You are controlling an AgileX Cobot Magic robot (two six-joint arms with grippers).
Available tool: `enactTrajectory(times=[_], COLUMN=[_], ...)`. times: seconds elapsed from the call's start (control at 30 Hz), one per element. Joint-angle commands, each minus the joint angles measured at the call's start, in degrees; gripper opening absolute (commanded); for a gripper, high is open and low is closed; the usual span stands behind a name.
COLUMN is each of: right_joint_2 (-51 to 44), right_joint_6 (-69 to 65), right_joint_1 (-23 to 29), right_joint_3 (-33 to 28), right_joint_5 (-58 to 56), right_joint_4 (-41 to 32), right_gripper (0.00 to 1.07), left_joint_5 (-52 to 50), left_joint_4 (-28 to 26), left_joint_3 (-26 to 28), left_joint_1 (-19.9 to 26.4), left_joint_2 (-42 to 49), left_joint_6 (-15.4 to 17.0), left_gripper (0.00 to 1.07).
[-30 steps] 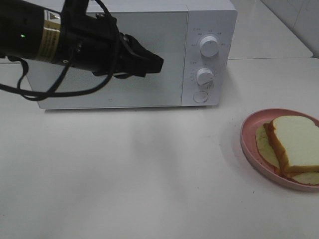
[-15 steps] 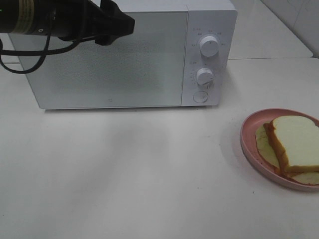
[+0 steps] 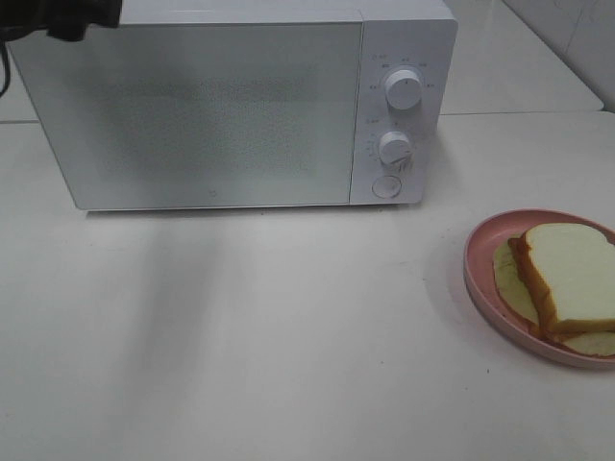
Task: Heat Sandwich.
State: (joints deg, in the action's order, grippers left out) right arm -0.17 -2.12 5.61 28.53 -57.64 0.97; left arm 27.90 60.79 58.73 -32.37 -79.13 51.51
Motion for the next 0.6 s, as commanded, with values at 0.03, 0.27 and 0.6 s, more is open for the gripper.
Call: enactTrajectory(times=[0.03,0.27,0.6], right_joint_2=[-1.7,-1.7,-1.7], right_joint_6=[-0.1,-0.1,-0.1], right_joint_1=[-0.3,-0.3,-0.3], right_joint_3=[-0.2,-0.2,-0.2], right_joint_5=[0.6,0.6,0.6], right_joint_4=[0.5,0.5,0.5], right_gripper=[0.75,0.75,0.75], left_joint_5=[13.2,20.9,30.6], left_joint_4=[-28.8,-57.1,-54.8], left_joint_3=[3.2,3.7,-3.0], left_joint_1=[2.5,15.6,26.2], left_joint_2=[1.1,7.2,23.5], left_joint_6=[-29.6,-49.6,-50.0], left_gripper=[0.67,0.68,0.68])
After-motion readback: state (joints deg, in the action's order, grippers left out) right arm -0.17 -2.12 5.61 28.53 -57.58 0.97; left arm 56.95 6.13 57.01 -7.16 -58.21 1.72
